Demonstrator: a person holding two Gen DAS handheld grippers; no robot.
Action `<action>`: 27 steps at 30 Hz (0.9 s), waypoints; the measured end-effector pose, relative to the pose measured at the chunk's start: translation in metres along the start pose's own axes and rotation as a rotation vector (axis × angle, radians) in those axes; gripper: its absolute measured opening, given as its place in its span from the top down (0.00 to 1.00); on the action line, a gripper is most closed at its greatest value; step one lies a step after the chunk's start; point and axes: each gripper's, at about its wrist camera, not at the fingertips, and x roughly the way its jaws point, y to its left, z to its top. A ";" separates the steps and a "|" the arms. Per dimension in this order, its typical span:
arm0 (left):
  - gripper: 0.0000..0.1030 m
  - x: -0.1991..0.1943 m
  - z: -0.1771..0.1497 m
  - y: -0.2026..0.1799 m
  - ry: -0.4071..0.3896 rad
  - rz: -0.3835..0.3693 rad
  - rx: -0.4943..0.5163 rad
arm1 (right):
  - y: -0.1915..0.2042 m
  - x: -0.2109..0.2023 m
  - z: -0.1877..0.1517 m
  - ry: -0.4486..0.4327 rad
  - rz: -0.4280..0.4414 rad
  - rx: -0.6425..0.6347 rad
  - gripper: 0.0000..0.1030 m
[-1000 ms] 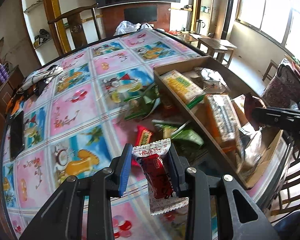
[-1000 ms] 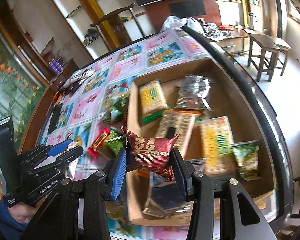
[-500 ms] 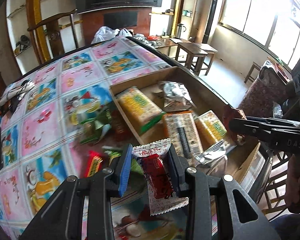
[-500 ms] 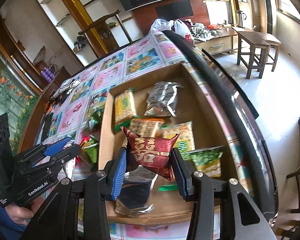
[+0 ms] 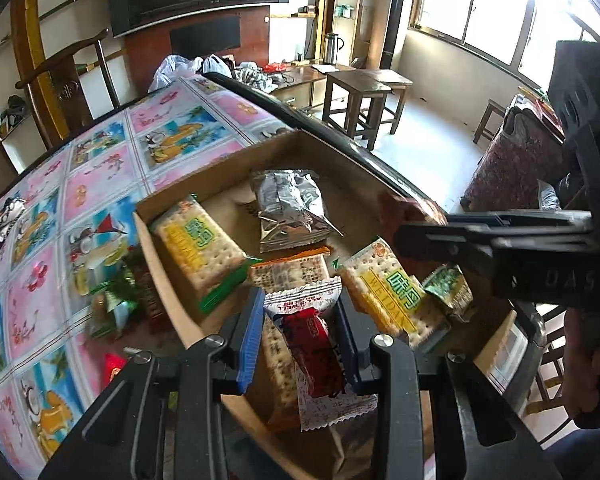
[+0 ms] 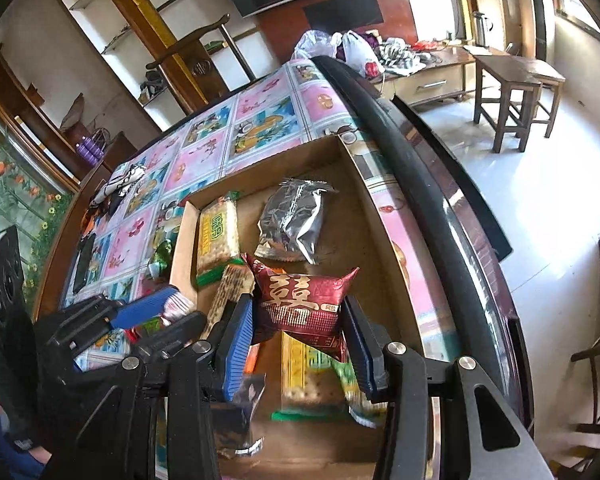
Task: Organize snacks
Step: 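Lower both red items into the box and open both tools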
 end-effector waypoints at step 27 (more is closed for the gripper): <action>0.66 0.028 -0.001 -0.014 0.044 0.022 0.045 | -0.009 0.063 0.032 0.070 -0.087 -0.038 0.47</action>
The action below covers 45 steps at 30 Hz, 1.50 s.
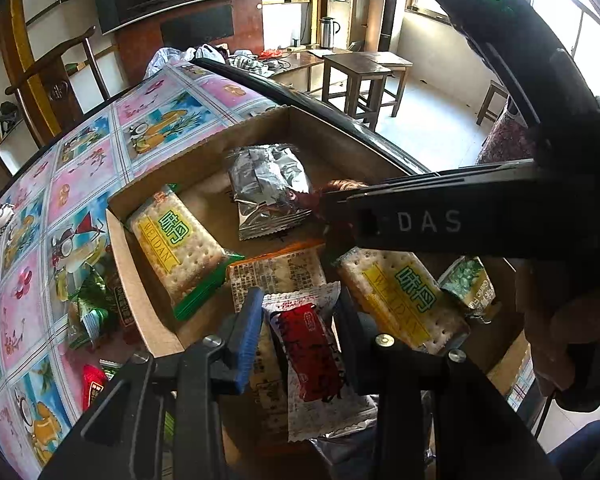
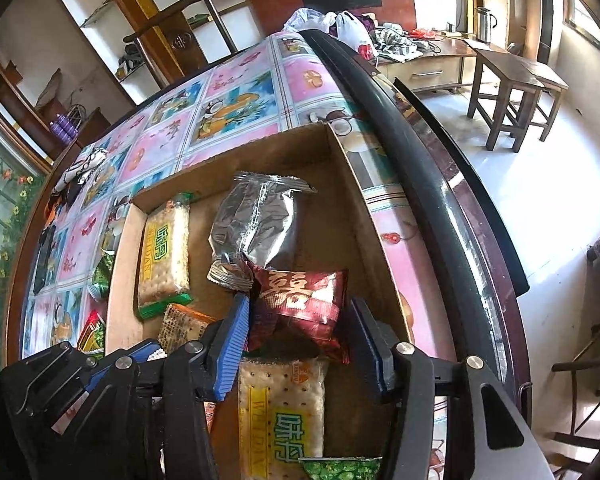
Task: Organize snacks
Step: 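Lower both red items into the box and open both tools, then move back to the pile and grasp a red candy bar with the left tool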
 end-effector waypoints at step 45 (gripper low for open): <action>0.37 -0.086 -0.072 0.133 -0.048 0.013 -0.266 | 0.096 -0.065 -0.047 -0.078 0.034 -0.022 0.39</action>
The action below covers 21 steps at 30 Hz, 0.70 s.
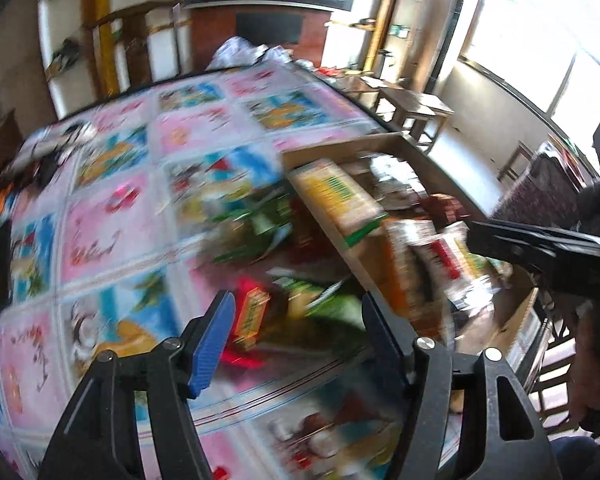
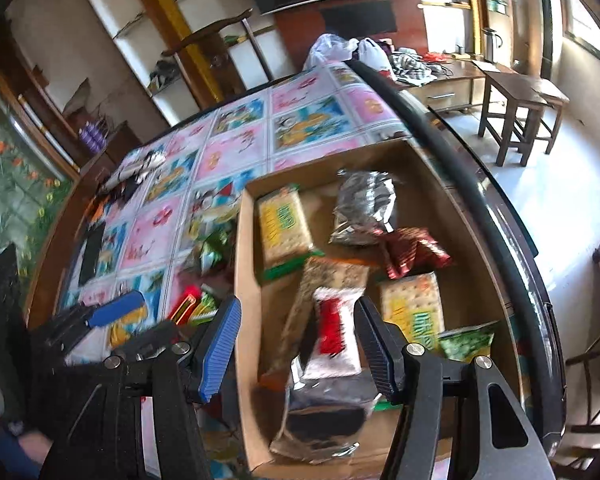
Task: Organize snacks
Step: 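Move back to the pile and grasp a red candy bar with the left tool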
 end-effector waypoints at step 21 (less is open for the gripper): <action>0.58 0.064 -0.005 0.038 0.111 0.077 -0.013 | 0.022 0.004 -0.022 0.077 0.021 -0.083 0.39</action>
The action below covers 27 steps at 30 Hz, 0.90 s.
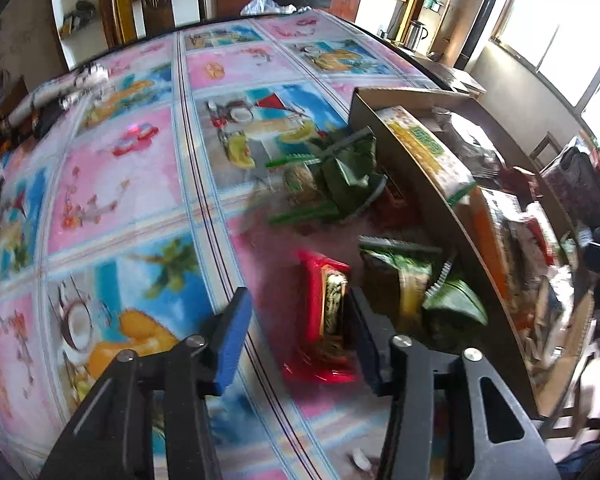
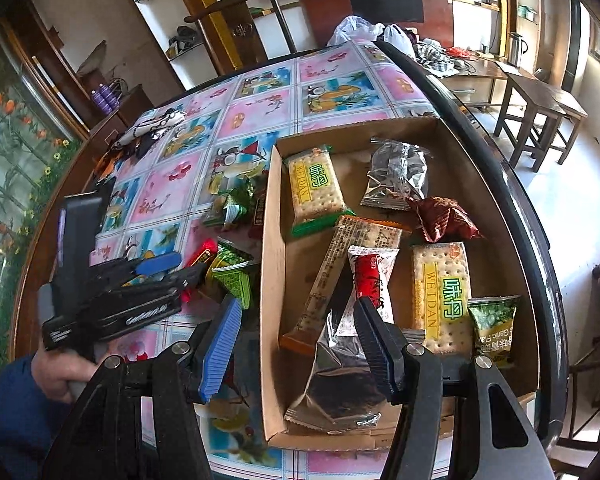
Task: Organize snacks
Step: 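Move back to the pile and grasp a red candy bar with the left tool, then grasp green snack packs from the pile with the right tool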
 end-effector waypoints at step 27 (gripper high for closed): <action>0.80 -0.048 -0.075 0.055 -0.039 0.156 -0.062 | 0.081 0.125 0.050 0.192 0.005 -0.144 0.60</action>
